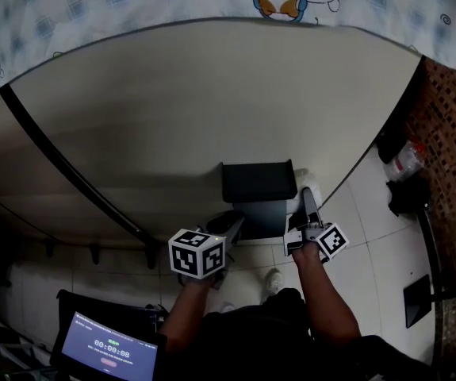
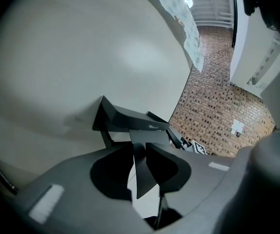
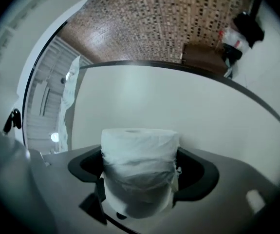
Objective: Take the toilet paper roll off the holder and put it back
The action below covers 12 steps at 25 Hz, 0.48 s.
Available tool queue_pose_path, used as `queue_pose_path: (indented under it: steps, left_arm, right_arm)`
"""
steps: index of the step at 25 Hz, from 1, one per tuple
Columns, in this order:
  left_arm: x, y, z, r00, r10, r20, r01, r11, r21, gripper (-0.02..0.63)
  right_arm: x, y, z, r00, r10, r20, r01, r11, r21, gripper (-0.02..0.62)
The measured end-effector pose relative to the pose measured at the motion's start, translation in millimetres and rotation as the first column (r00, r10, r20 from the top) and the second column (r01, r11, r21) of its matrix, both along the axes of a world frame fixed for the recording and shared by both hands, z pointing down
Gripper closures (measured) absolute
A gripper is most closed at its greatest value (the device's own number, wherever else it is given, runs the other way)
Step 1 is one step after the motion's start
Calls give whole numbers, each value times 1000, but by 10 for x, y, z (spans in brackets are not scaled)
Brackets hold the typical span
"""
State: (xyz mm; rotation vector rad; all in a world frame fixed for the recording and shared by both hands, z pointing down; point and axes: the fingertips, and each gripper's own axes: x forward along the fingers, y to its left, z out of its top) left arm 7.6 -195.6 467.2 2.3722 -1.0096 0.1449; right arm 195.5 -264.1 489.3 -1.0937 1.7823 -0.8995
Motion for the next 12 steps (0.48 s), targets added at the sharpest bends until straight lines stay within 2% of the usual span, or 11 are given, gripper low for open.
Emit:
queue_pose_path:
  steps: [2, 6, 10, 12]
  left_arm:
    - [0, -2, 2, 1000, 2, -3, -2, 1000, -2, 508]
    - [-31, -16, 12, 1000, 2, -5, -2, 1000, -8, 508]
    - [-20, -12, 12, 1000, 14, -5, -14, 1000, -9, 509]
    - [-13, -5, 10, 1000, 18, -6, -18, 1000, -9, 511]
  right_arm:
    - [-68, -12, 5, 998, -35, 44, 34, 999, 23, 167]
    - [-263, -38, 61, 994, -113, 4, 113, 993, 22, 167]
    - [-286, -32, 93, 989, -146, 32, 146, 989, 25, 167]
    - [-274, -18, 118, 986, -169, 10, 169, 985, 33, 167]
